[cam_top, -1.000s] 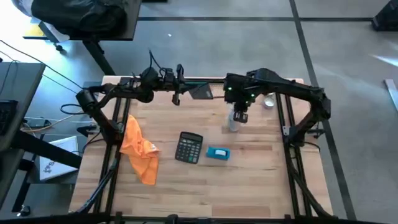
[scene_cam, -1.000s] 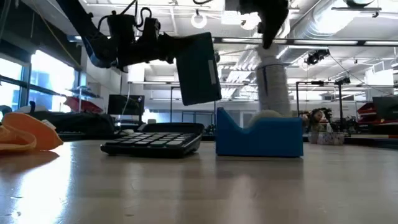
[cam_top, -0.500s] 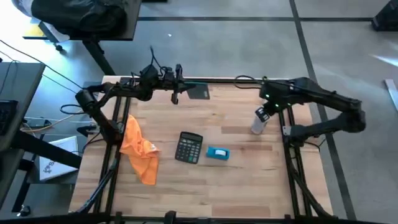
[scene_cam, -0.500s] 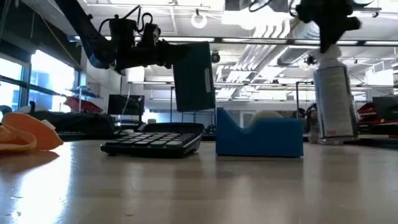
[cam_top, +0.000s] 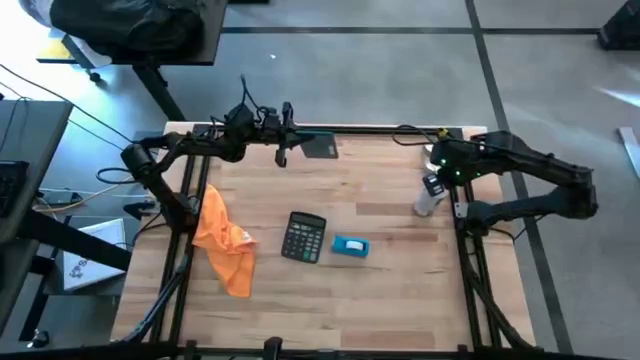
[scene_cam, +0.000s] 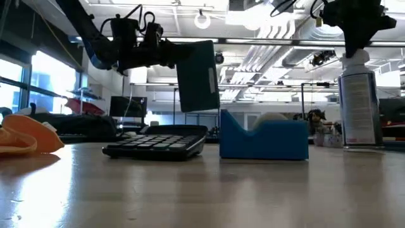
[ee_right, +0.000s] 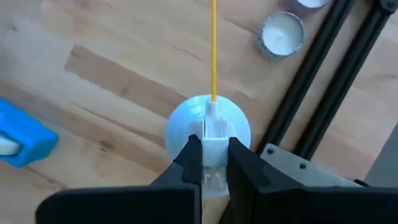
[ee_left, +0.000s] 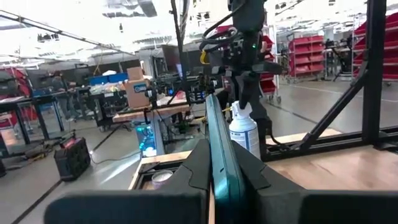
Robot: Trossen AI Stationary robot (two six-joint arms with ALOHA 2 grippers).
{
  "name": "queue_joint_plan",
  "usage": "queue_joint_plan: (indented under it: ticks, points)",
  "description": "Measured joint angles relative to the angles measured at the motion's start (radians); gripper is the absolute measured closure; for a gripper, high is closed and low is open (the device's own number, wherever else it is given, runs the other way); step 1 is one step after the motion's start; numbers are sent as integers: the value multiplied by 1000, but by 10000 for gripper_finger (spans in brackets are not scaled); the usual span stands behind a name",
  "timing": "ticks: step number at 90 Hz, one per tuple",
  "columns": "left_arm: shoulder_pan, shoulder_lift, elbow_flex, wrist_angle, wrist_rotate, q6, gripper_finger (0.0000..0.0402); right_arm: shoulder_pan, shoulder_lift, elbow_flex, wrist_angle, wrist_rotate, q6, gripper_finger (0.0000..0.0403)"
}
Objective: Apply microfiber cloth
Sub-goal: Spray the back of the cellphone with spray bottle, then wipe the back of the cellphone with the microfiber cloth
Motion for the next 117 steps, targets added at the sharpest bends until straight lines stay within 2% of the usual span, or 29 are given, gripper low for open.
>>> queue_joint_plan:
  ticks: [14,41,54,71,83,98,108,117]
  points:
    - [22,0,-3,-7,49,-22,395,0,-2,-9,-3,-25,6,368]
    - [23,0,-3,-7,52,-22,395,0,-2,-2,-5,5,3,265]
    - [23,-20,-3,-31,51,-22,395,0,-2,79,-4,27,-11,234]
    - [20,-96,-3,-98,24,6,396,1,-2,218,29,126,-74,227]
    - [11,-152,-4,-128,24,6,396,1,3,213,223,132,-209,227]
    - [-25,-220,-4,-127,36,-31,396,5,63,141,624,41,-468,227]
    - [-53,-263,-4,-122,21,-109,396,22,135,78,862,1,-693,226]
    - [-61,-308,-4,-120,14,-209,396,35,214,20,1002,-21,-832,226]
